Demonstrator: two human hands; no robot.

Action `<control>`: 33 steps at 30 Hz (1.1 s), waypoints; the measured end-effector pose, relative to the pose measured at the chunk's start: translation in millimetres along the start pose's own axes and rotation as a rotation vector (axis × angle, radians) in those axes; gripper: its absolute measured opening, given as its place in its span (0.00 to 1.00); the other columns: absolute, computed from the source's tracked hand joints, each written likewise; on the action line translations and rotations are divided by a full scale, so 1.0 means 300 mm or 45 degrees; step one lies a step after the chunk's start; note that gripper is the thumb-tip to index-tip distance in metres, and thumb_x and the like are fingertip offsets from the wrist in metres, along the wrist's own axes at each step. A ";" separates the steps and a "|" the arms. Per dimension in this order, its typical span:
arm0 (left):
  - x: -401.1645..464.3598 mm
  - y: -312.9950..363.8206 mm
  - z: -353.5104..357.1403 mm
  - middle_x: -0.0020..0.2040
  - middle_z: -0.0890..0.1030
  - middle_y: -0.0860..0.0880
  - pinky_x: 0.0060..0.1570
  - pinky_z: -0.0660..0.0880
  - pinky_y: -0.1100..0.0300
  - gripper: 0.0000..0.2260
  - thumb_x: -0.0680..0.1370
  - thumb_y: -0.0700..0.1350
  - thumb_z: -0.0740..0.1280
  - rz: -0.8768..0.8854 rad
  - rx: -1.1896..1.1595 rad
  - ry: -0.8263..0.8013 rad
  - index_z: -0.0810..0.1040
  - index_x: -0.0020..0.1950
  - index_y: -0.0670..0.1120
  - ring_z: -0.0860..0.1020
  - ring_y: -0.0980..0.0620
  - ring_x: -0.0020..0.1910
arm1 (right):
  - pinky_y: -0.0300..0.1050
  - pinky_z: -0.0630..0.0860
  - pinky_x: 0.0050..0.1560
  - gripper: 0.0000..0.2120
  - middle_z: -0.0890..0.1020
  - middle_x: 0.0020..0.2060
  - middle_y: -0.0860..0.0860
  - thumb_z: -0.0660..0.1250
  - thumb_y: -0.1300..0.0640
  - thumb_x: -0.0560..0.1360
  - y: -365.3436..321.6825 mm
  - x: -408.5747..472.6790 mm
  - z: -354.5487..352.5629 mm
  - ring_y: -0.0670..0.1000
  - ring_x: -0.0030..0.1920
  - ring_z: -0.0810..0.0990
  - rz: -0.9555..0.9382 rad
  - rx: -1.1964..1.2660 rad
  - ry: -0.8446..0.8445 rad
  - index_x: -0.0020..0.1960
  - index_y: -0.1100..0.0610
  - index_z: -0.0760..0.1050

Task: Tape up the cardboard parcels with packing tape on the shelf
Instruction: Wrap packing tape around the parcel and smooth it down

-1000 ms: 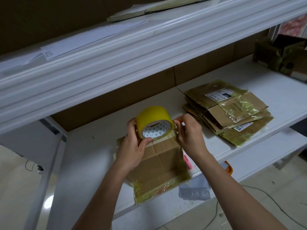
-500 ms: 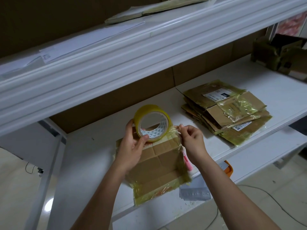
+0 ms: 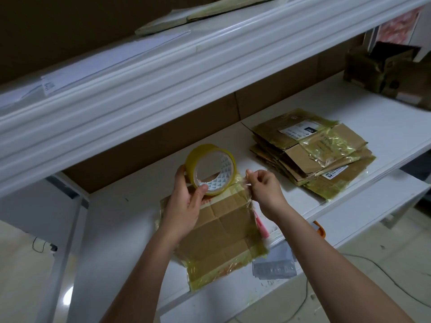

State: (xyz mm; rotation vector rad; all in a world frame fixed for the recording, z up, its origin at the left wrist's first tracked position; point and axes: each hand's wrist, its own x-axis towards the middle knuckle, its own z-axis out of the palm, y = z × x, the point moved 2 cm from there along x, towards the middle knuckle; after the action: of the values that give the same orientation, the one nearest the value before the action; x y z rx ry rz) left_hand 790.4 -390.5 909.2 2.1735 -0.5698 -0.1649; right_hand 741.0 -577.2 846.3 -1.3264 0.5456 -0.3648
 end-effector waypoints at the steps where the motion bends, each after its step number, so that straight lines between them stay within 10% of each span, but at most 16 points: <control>1: 0.010 0.010 0.004 0.68 0.73 0.53 0.64 0.75 0.53 0.26 0.81 0.53 0.61 0.029 -0.004 0.004 0.53 0.76 0.58 0.77 0.52 0.63 | 0.51 0.70 0.35 0.16 0.79 0.28 0.53 0.59 0.52 0.83 -0.001 0.000 0.004 0.55 0.28 0.71 -0.001 -0.007 0.002 0.46 0.65 0.74; 4: 0.025 0.050 0.025 0.68 0.68 0.54 0.50 0.73 0.77 0.27 0.82 0.47 0.61 0.090 -0.049 0.023 0.53 0.77 0.53 0.74 0.60 0.60 | 0.44 0.73 0.29 0.15 0.81 0.26 0.49 0.58 0.53 0.83 -0.009 -0.008 0.012 0.47 0.25 0.75 -0.003 -0.012 0.010 0.49 0.66 0.72; 11: 0.072 0.119 0.117 0.69 0.65 0.54 0.49 0.64 0.84 0.28 0.82 0.45 0.62 0.151 -0.141 0.002 0.53 0.79 0.48 0.69 0.70 0.58 | 0.46 0.73 0.31 0.15 0.82 0.30 0.52 0.58 0.52 0.83 -0.006 -0.016 -0.002 0.45 0.28 0.79 0.031 0.033 0.046 0.49 0.65 0.71; 14: 0.101 0.142 0.147 0.73 0.65 0.51 0.56 0.64 0.82 0.28 0.82 0.46 0.62 0.141 -0.208 -0.020 0.53 0.79 0.49 0.67 0.58 0.68 | 0.45 0.72 0.31 0.15 0.82 0.32 0.52 0.57 0.52 0.83 -0.004 -0.008 -0.017 0.46 0.28 0.78 0.027 0.007 0.089 0.45 0.61 0.71; 19: 0.110 0.092 0.140 0.75 0.66 0.48 0.67 0.72 0.46 0.30 0.79 0.53 0.65 0.043 -0.447 0.031 0.55 0.77 0.58 0.71 0.48 0.71 | 0.44 0.72 0.29 0.15 0.81 0.28 0.49 0.57 0.52 0.83 -0.007 -0.012 0.001 0.51 0.26 0.75 0.015 0.031 0.113 0.44 0.61 0.70; 26: 0.098 0.078 0.137 0.76 0.63 0.49 0.67 0.73 0.48 0.30 0.80 0.47 0.64 0.079 -0.432 0.059 0.52 0.79 0.54 0.72 0.52 0.69 | 0.41 0.71 0.24 0.15 0.81 0.24 0.53 0.49 0.51 0.85 -0.030 -0.019 0.007 0.48 0.22 0.78 0.176 0.382 0.060 0.50 0.61 0.65; 33: 0.084 0.116 0.135 0.66 0.69 0.52 0.40 0.79 0.68 0.28 0.81 0.46 0.59 0.100 -0.520 0.165 0.49 0.78 0.51 0.85 0.52 0.47 | 0.44 0.81 0.37 0.12 0.84 0.44 0.56 0.57 0.52 0.83 -0.068 -0.024 0.002 0.48 0.33 0.82 -0.076 0.248 0.134 0.49 0.59 0.71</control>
State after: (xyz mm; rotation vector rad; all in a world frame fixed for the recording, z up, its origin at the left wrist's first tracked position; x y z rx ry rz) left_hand 788.2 -449.4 913.0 1.7492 -0.4977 -0.0875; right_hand 736.5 -577.0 867.4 -1.1419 0.5448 -0.5265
